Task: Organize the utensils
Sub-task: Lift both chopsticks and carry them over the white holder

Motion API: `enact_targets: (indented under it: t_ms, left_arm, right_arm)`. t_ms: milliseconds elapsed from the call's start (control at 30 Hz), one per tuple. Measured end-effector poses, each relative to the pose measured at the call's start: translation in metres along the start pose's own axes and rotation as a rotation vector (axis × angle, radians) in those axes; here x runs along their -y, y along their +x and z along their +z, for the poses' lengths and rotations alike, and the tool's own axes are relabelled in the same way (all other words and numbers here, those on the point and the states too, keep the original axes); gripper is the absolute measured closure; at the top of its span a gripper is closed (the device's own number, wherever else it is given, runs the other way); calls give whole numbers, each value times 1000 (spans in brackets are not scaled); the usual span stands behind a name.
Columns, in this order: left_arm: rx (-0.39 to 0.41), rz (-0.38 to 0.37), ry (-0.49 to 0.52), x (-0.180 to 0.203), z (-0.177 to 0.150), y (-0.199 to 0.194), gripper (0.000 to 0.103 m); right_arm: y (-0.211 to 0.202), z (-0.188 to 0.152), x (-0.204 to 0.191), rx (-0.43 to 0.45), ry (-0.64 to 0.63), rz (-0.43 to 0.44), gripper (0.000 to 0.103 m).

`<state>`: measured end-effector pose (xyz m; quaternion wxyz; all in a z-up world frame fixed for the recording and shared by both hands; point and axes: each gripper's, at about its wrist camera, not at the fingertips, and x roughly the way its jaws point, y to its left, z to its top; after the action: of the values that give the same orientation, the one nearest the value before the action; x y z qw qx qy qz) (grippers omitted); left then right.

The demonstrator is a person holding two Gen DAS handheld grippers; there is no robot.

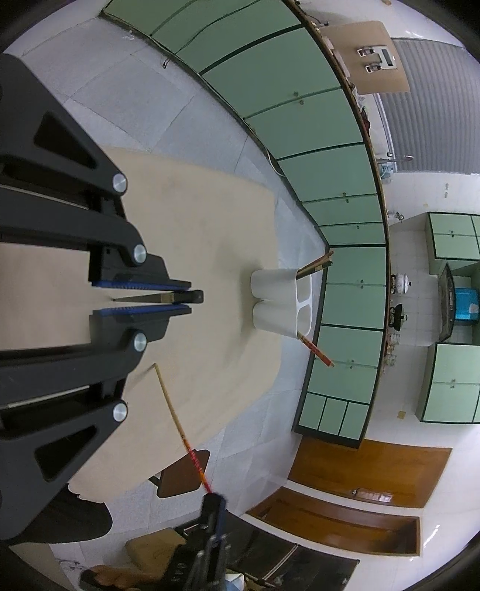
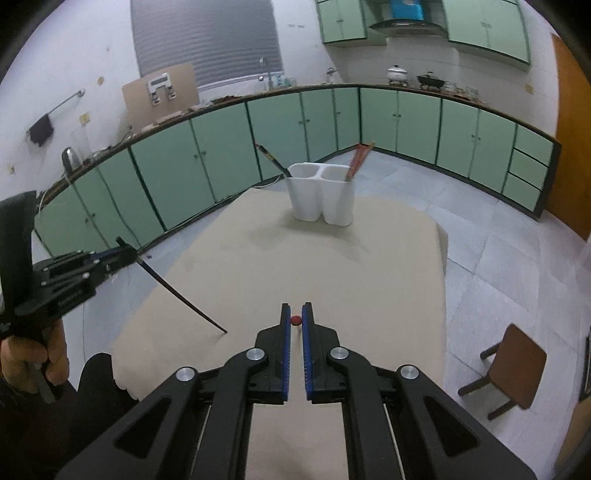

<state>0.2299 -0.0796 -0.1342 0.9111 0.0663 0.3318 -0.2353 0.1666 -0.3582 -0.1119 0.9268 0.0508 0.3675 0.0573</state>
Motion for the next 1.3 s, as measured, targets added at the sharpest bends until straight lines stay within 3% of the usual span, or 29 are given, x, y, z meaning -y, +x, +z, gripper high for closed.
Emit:
enact_targets:
  t_ms: [333,767,1033,1300]
  left_arm:
    - [-12,-28,25,4,10,5,97]
    - [-10,-79,48,7,43,10,97]
    - [38,-89,83,8,100,-1,97]
    - [109,-111,70,6,176,0,97]
  right_arm:
    - [27,54,-19,-82,-122,22,97]
    - [30,89,-12,-111,-120,51,97]
    - [18,119,-5,-116,-98,59,97]
    - [3,191,5,-60,-90,25,97]
